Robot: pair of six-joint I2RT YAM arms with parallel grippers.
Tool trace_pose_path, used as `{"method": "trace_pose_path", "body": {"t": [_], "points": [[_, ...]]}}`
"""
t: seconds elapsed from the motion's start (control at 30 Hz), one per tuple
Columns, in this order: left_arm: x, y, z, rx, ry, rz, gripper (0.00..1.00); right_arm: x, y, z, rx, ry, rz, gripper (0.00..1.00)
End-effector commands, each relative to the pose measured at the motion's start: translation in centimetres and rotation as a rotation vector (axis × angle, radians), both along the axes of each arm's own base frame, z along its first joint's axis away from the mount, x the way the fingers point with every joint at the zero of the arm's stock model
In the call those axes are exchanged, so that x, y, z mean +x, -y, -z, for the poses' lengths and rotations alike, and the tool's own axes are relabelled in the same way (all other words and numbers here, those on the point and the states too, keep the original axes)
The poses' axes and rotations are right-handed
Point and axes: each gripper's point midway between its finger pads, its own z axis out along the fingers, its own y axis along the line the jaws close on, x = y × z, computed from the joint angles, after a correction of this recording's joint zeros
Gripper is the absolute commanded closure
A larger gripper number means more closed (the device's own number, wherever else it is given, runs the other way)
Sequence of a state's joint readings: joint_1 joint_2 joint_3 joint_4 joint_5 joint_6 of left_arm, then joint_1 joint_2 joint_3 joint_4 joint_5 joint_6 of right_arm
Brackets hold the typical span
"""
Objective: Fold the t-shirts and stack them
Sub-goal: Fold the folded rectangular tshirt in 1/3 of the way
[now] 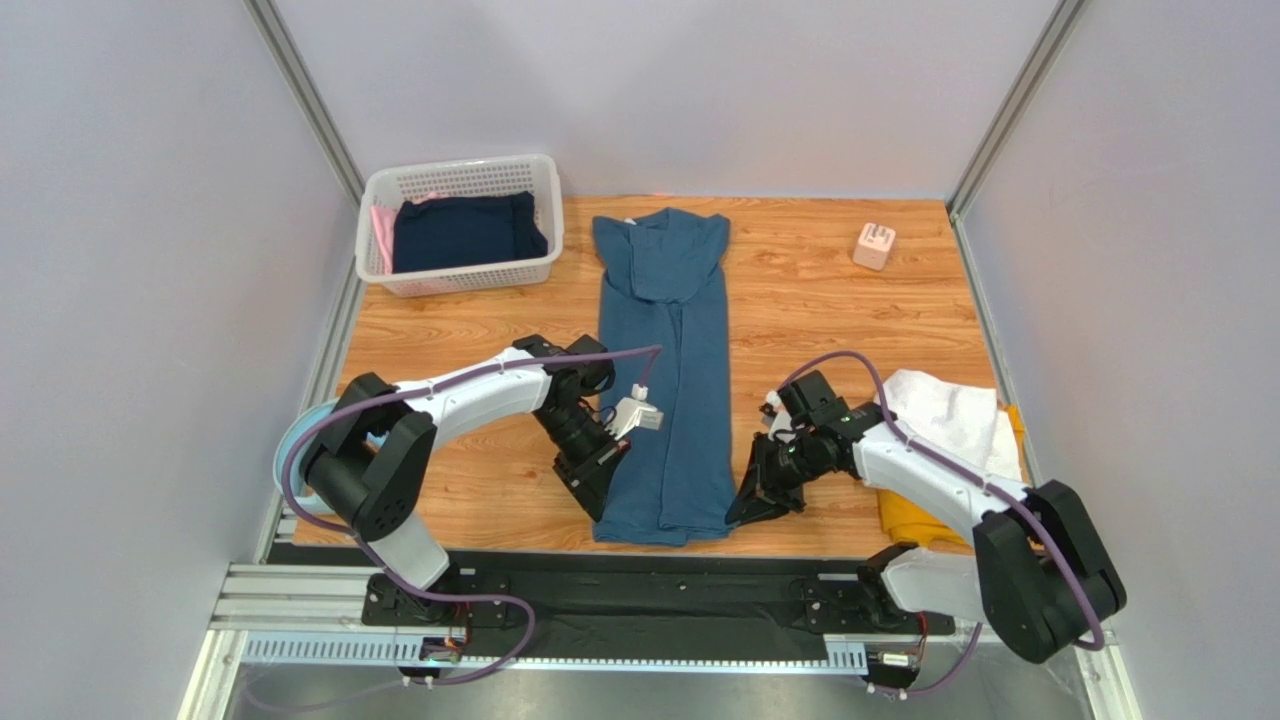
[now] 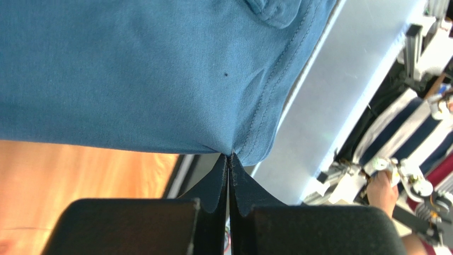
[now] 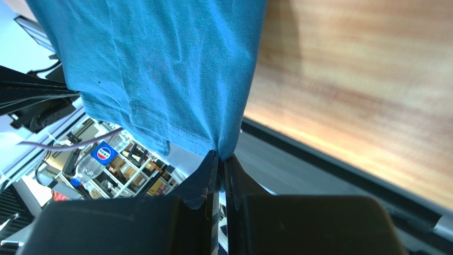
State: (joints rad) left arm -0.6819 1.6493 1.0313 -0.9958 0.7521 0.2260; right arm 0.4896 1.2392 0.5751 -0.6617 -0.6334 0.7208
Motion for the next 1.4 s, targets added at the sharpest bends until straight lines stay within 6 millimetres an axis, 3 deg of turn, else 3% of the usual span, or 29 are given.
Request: {"method": "trace_pose_path", "body": {"t": [0.0,0.07,0.27,0.43,0.9,1.13,1.23,1.27,1.37], "points": [[-1.4,0.3,-3.0,-0.091,0.001,0.077,1.0,-0.6,-0.1,-2.1,0.016,-0.009,0.007,0.94],[-1.7,0.3,-3.3,-0.078,-0.046,0.078,1.0,-0.6,-0.1,-2.5,0.012,-0.004,0.003,0.94],[-0.3,1.1,-3.4,-0.055,-0.062,0.061,1.0,2.5,-1.4,-3.7,0.024,0.06,0.01,0.95],[2.6,2.0,-4.8,-0.075,0.0,0.025,1.0,6.4,-2.5,-5.9,0.051,0.155,0.031,0.95],[10.4,0.1,-5.2,-0.028,0.136,-0.128,1.0,15.0,-2.8,-9.1,0.077,0.298,0.122,0.96],[14.3,-0.2,-5.6,0.0,0.181,-0.174,1.0,17.8,-3.6,-9.8,0.093,0.325,0.132,0.98],[16.5,0.1,-5.8,0.008,0.201,-0.194,1.0,18.7,-4.1,-10.2,0.109,0.337,0.141,0.98],[17.8,0.5,-6.7,-0.006,0.232,-0.202,1.0,19.0,-4.1,-10.2,0.109,0.337,0.143,0.98],[20.1,1.0,-5.8,0.016,0.22,-0.206,1.0,19.7,-4.3,-10.0,0.108,0.337,0.145,0.99]]}}
